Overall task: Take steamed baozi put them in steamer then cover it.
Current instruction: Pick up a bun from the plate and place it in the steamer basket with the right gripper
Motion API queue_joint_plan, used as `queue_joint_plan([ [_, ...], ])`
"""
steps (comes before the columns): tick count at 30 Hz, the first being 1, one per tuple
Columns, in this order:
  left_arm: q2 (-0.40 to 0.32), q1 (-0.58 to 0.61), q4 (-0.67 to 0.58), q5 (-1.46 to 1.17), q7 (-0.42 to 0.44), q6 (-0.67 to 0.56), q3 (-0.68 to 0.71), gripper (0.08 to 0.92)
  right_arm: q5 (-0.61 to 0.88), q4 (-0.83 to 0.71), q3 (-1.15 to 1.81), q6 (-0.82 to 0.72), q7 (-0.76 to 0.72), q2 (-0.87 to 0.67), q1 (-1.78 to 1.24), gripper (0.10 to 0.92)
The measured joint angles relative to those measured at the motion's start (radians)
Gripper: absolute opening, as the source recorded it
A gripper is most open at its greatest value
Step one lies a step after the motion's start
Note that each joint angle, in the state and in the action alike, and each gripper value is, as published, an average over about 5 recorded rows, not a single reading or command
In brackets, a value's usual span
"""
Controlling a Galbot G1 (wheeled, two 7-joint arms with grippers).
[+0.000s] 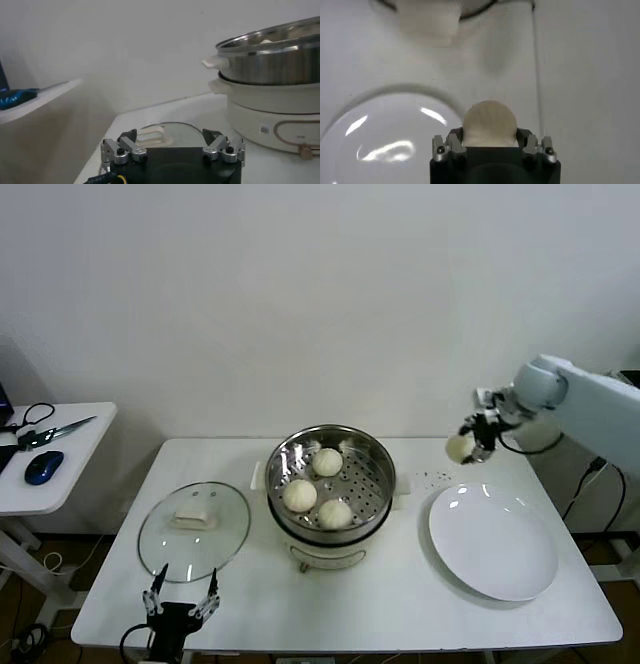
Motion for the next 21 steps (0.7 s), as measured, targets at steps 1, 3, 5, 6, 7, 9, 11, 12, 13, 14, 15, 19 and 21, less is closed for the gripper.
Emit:
queue_joint_plan([
  [1, 0.001, 0.001, -0.002, 0.000, 0.001, 0.000, 0.003, 0.823, 0.035, 0.011, -0.025, -0.008, 0.006, 0.017, 0.031, 0.686],
  [3, 0.003, 0.003, -0.008, 0.001, 0.004, 0.001, 0.010, 0.823, 0.104, 0.034, -0.073, -0.026, 0.020, 0.052, 0.089, 0.687],
  [5, 0.006, 0.003, -0.012, 0.002, 0.005, 0.001, 0.015, 0.823, 0.167, 0.057, -0.117, -0.045, 0.035, 0.088, 0.139, 0.687],
  [6, 0.007, 0.003, -0.013, 0.002, 0.006, 0.001, 0.017, 0.823, 0.196, 0.067, -0.137, -0.055, 0.043, 0.106, 0.160, 0.687],
  [7, 0.008, 0.003, -0.014, 0.002, 0.006, 0.000, 0.019, 0.823, 0.223, 0.077, -0.156, -0.065, 0.050, 0.125, 0.179, 0.687],
  [9, 0.009, 0.004, -0.015, 0.002, 0.006, -0.001, 0.021, 0.823, 0.268, 0.095, -0.189, -0.084, 0.065, 0.161, 0.210, 0.687],
  [11, 0.010, 0.006, -0.017, 0.002, 0.007, -0.004, 0.022, 0.823, 0.304, 0.113, -0.216, -0.104, 0.080, 0.196, 0.231, 0.687],
  [12, 0.010, 0.007, -0.018, 0.001, 0.007, -0.005, 0.022, 0.823, 0.319, 0.121, -0.228, -0.114, 0.088, 0.212, 0.239, 0.687],
  [13, 0.010, 0.008, -0.019, 0.000, 0.007, -0.006, 0.022, 0.823, 0.332, 0.128, -0.239, -0.124, 0.096, 0.227, 0.244, 0.687],
  [14, 0.010, 0.010, -0.020, -0.001, 0.008, -0.007, 0.022, 0.823, 0.344, 0.135, -0.250, -0.134, 0.105, 0.242, 0.248, 0.687],
  [15, 0.011, 0.011, -0.021, -0.002, 0.008, -0.007, 0.021, 0.823, 0.354, 0.141, -0.260, -0.144, 0.113, 0.256, 0.250, 0.687],
  [19, 0.019, 0.014, -0.028, -0.006, 0.012, -0.007, 0.017, 0.823, 0.383, 0.156, -0.294, -0.179, 0.147, 0.307, 0.246, 0.685],
  [21, 0.023, 0.011, -0.030, -0.008, 0.013, -0.006, 0.014, 0.823, 0.392, 0.160, -0.309, -0.194, 0.162, 0.329, 0.238, 0.685],
])
